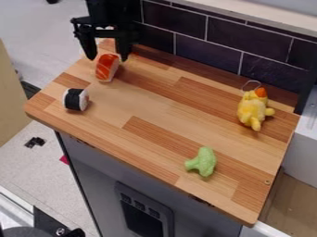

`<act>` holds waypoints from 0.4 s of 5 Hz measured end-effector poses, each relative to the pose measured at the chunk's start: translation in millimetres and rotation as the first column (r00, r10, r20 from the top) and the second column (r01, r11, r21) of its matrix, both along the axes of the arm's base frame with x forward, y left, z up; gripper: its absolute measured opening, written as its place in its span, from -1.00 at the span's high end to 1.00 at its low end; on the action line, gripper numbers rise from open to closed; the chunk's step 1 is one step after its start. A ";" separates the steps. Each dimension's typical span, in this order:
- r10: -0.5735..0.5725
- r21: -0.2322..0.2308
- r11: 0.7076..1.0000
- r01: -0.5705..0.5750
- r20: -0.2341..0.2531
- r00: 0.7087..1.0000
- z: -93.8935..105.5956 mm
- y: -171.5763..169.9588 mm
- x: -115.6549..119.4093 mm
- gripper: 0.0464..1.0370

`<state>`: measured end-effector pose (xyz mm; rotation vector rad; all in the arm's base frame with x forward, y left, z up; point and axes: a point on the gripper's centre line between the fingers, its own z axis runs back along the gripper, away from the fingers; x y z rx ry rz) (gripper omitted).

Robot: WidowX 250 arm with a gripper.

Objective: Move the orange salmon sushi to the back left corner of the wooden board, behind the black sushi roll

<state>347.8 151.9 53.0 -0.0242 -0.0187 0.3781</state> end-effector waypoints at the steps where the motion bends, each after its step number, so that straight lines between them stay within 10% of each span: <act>1: -0.030 0.023 0.999 0.030 0.040 0.999 23.2 -15.1 -0.9 -0.93; 2: -0.076 0.042 0.996 0.074 0.030 0.997 27.8 -42.0 -13.2 -0.93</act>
